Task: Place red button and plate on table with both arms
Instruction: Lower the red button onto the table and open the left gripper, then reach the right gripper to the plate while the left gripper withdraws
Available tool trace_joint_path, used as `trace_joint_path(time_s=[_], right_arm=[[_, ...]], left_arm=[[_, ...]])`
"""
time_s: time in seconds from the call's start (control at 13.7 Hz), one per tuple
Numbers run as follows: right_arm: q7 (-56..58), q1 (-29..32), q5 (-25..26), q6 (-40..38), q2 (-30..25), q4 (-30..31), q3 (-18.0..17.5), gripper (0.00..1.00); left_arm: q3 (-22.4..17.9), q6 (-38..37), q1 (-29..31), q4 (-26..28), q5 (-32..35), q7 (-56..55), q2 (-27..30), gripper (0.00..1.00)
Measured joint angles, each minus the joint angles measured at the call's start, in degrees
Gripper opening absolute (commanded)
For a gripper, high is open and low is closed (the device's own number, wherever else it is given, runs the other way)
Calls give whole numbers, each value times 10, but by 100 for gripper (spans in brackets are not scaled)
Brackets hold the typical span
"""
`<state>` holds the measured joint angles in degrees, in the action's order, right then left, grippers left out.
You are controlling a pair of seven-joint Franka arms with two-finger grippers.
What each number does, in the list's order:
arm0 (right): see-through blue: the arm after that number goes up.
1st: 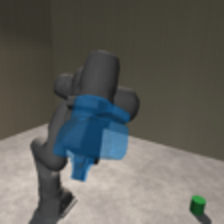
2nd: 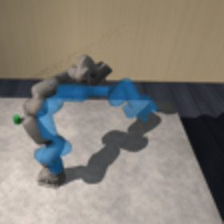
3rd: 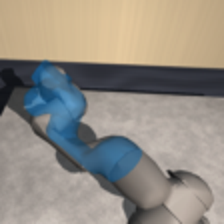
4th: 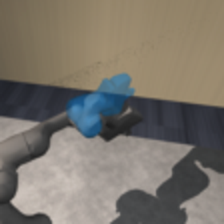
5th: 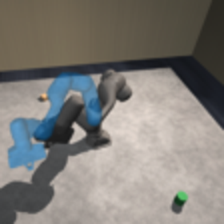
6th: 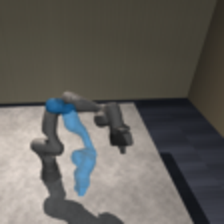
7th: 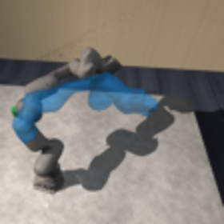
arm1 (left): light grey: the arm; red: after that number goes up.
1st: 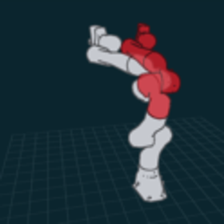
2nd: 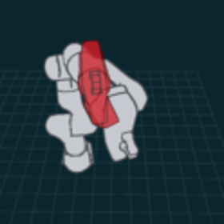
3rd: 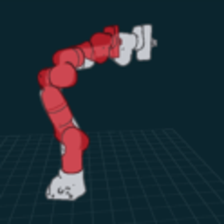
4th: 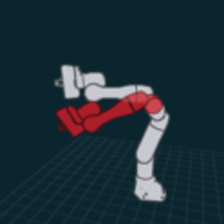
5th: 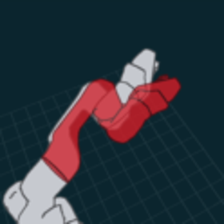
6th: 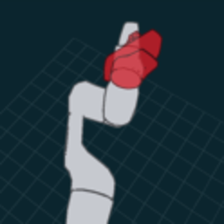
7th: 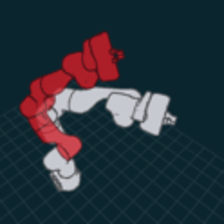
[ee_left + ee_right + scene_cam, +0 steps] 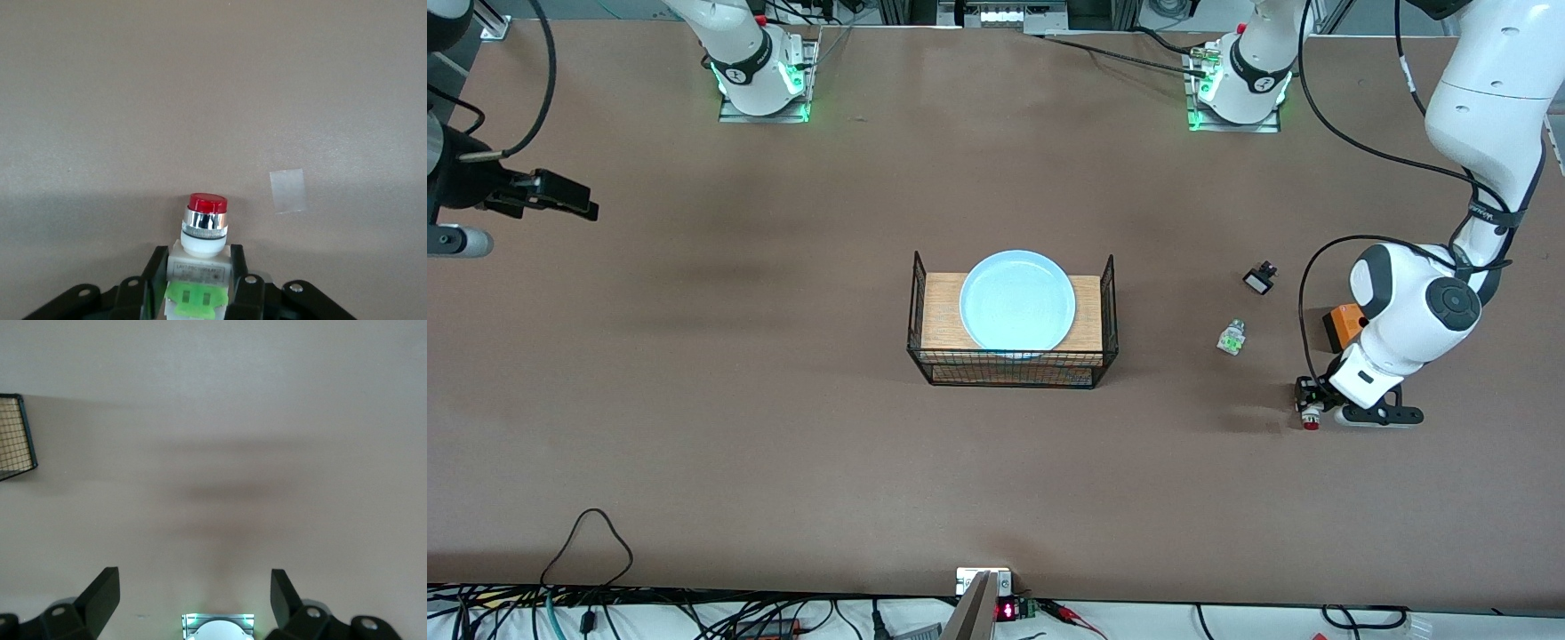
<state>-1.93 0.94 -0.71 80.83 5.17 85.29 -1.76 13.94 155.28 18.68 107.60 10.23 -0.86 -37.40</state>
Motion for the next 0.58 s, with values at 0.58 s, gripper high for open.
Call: trace_joint_path(time_s=[0.58], right_arm=[[-262,-69,-107,81,17,2,-56,100]], left_arm=[[-3,9,-7,-7,0,0,-5,52]])
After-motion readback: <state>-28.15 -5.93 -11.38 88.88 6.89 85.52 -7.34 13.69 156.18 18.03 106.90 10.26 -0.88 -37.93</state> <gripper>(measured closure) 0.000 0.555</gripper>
